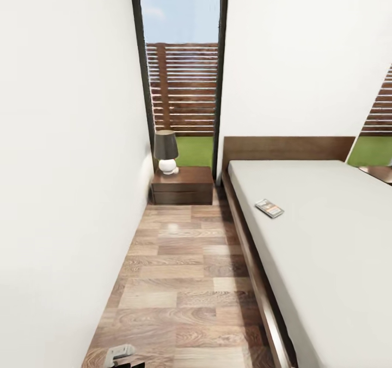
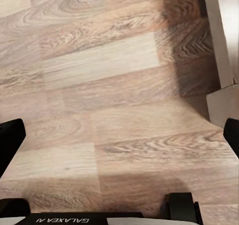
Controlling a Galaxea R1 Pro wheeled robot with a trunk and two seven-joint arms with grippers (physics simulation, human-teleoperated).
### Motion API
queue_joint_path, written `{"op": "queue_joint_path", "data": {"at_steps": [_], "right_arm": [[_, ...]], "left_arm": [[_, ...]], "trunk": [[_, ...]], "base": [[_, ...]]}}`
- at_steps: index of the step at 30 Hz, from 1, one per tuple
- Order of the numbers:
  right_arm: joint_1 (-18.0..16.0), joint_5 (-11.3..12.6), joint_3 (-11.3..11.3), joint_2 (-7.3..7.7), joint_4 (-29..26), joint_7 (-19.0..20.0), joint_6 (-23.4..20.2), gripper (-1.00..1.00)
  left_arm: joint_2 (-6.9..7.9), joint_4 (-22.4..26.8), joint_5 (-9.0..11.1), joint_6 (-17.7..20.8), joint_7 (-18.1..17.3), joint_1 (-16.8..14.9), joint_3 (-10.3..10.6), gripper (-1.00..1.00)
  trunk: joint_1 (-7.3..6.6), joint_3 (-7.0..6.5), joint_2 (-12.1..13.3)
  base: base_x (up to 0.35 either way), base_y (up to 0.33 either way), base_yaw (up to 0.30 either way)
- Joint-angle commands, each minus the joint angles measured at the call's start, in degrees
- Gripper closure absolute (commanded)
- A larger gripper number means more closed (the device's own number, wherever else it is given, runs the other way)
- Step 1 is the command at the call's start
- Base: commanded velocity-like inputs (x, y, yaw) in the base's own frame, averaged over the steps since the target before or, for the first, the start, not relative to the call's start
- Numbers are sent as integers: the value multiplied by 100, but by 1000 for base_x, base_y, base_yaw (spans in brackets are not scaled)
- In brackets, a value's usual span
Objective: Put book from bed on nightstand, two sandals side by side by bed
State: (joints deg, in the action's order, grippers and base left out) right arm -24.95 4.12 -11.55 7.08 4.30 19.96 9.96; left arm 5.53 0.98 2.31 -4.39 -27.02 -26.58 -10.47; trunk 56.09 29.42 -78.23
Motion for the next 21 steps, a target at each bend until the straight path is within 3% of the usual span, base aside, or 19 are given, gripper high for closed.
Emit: {"op": "queue_joint_path", "data": {"at_steps": [1,10,21], "right_arm": [[-10,44,-14,4,27,35,34,-100],[-10,42,-14,4,27,35,34,-100],[-9,44,-14,4,27,35,33,-100]], "left_arm": [[1,-10,24,-9,-22,-6,-8,-100],[1,-10,24,-9,-22,-6,-8,-100],[1,-10,24,-9,-22,-6,-8,-100]], "trunk": [[0,6,-4],[0,6,-4],[0,6,-4]], "base": [[3,0,253],[4,0,223],[288,0,15]]}}
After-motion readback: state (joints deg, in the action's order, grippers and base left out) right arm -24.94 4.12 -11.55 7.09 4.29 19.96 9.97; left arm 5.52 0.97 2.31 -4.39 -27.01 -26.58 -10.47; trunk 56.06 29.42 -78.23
